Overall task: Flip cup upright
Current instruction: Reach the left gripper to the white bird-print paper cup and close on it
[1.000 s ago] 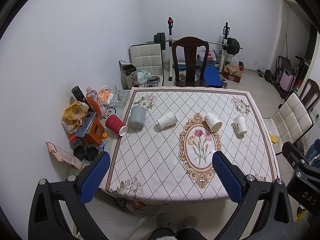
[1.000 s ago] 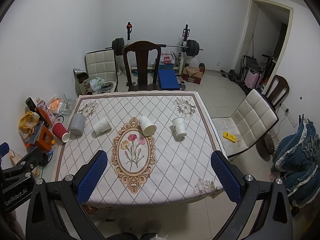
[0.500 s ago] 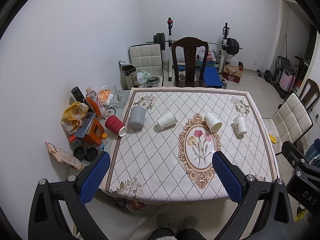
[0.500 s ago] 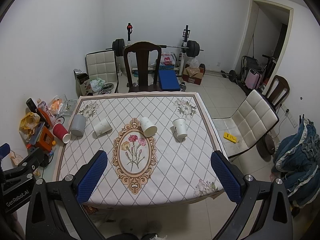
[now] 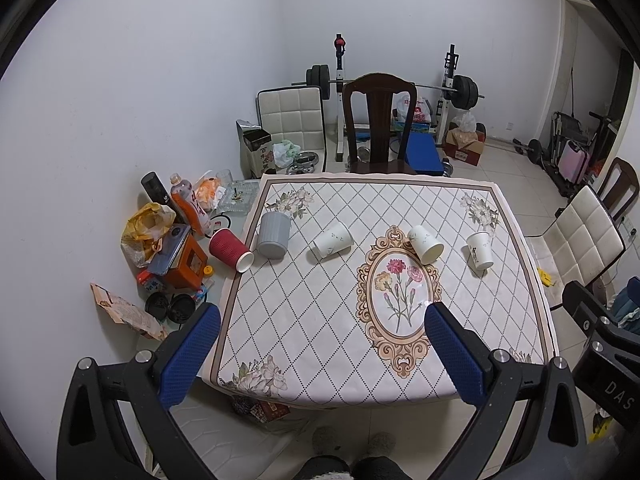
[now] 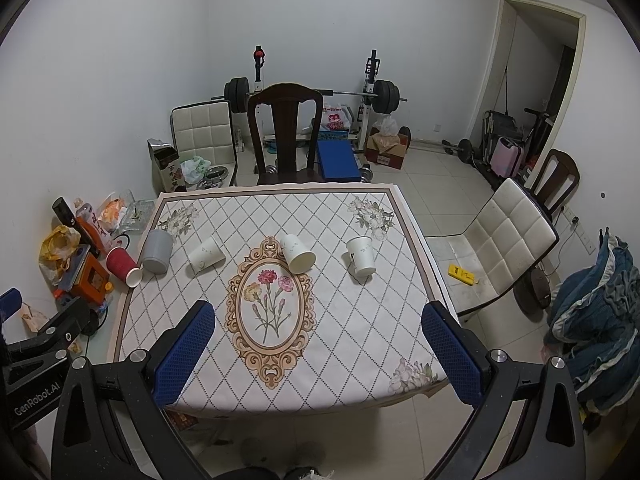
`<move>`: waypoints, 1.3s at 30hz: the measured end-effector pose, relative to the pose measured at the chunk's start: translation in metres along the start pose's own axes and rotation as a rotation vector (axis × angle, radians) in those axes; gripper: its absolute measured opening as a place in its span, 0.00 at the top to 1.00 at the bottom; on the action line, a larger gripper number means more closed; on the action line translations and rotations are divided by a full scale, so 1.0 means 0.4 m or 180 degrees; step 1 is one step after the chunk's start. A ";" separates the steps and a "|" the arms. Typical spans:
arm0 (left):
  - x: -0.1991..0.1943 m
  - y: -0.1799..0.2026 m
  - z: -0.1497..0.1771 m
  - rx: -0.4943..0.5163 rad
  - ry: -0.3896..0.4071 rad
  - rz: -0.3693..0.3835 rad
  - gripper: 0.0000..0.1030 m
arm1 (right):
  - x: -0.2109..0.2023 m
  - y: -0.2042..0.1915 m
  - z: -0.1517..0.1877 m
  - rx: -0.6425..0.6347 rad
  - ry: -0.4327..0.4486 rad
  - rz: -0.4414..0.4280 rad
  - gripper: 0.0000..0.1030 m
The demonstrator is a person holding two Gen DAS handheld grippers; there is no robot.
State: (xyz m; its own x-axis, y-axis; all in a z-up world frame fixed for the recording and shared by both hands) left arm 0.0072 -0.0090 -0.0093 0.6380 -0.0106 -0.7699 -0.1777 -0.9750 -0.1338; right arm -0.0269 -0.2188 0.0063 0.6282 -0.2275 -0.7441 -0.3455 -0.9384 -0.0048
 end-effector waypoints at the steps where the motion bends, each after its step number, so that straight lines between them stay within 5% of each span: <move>1: 0.000 0.000 0.000 0.0001 -0.0002 0.0003 0.00 | 0.001 0.001 0.002 0.0005 0.0000 -0.0002 0.00; 13: 0.036 -0.021 -0.008 0.0006 -0.0020 0.0122 0.00 | -0.001 -0.033 -0.013 0.0066 -0.0010 0.0061 0.00; 20: 0.199 -0.020 0.017 0.0188 -0.0310 0.0104 0.00 | 0.086 -0.038 0.012 0.0261 -0.0208 0.0167 0.00; 28: 0.457 0.064 0.098 0.0376 -0.1034 0.0229 0.00 | 0.354 0.055 0.111 0.0575 -0.0782 0.0677 0.00; 39: 0.710 0.340 0.054 0.0818 -0.1509 0.0230 0.00 | 0.778 0.296 0.223 0.0735 -0.1679 0.0922 0.00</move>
State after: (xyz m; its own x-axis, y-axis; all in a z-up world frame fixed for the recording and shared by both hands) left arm 0.1480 -0.1397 -0.2597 0.2202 0.0837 -0.9719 -0.4239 -0.8891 -0.1726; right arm 0.0656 -0.3777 -0.2855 0.0799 -0.2496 -0.9650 -0.6277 -0.7647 0.1458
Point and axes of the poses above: each gripper's, at about its wrist camera, not at the fingertips, and x roughly the way its jaws point, y to its right, z to its underside, the point moved 1 cm from there along x, roughly the way its jaws point, and after that the axes turned 6 degrees about x, right-handed, at the moved point
